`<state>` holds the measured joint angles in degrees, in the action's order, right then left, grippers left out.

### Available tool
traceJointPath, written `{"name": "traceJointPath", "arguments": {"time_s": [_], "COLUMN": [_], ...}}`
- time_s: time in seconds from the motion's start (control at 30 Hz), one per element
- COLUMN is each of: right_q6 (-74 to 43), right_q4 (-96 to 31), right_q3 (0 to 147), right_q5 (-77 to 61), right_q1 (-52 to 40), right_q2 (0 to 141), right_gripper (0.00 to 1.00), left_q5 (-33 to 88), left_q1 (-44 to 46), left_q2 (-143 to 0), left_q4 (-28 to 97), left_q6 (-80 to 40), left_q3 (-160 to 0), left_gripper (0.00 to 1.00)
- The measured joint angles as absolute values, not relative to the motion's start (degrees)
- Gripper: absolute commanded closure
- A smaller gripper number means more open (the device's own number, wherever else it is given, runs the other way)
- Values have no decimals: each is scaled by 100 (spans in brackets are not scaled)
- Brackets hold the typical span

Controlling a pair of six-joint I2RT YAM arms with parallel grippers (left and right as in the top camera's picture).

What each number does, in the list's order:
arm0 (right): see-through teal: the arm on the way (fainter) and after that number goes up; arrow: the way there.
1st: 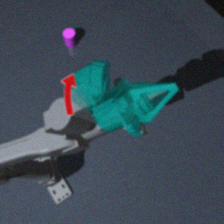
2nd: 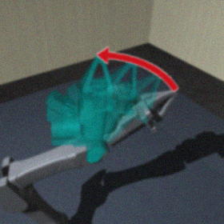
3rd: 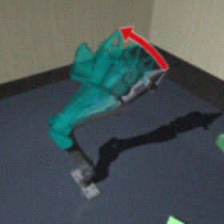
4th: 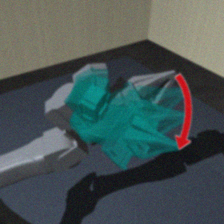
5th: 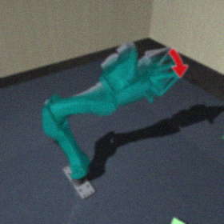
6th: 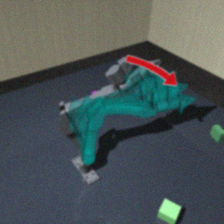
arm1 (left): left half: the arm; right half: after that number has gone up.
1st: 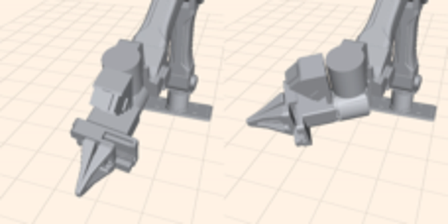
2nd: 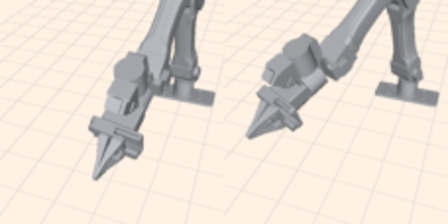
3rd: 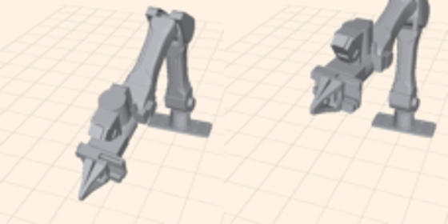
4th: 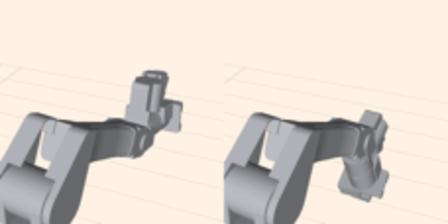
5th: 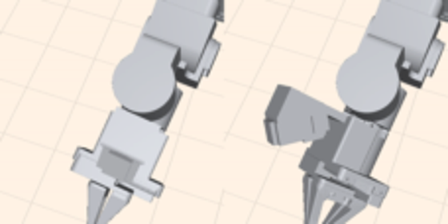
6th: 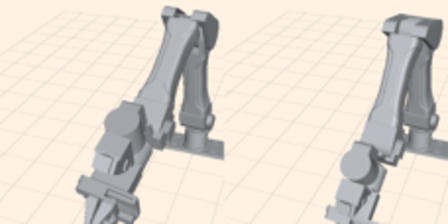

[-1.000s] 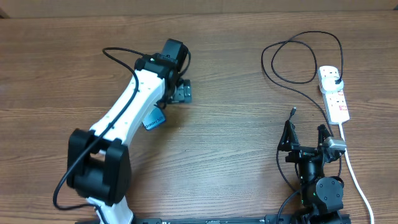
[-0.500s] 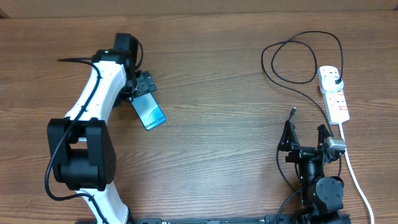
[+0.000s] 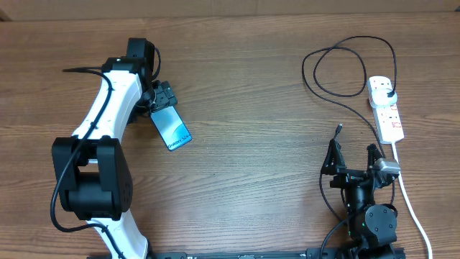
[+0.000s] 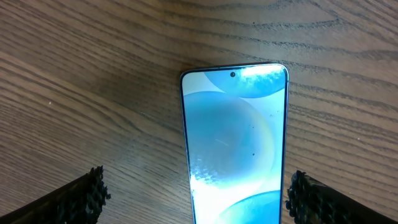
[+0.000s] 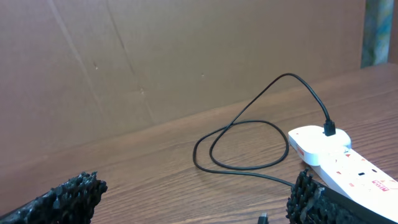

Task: Plug charger to phone and switch on socket
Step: 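Lower the left gripper toward the phone's top edge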

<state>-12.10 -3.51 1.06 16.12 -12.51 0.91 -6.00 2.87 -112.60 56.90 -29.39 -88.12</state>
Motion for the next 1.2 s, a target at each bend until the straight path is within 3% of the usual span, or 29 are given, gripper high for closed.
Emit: {"name": "traceJointPath", "arguments": {"time_s": [1.2], "right_q6": [-1212], "right_q4": [-351], "right_q3": [106], "right_q5": [1612], "right_q1": [-1253], "right_q2": [91], "right_gripper": [0], "left_q5": [-598], "left_q1": [287], "left_q2": [-11260], "left_q4": [5693], "left_q6": [-2834], "left_q3": [-8812], "left_gripper": [0]}}
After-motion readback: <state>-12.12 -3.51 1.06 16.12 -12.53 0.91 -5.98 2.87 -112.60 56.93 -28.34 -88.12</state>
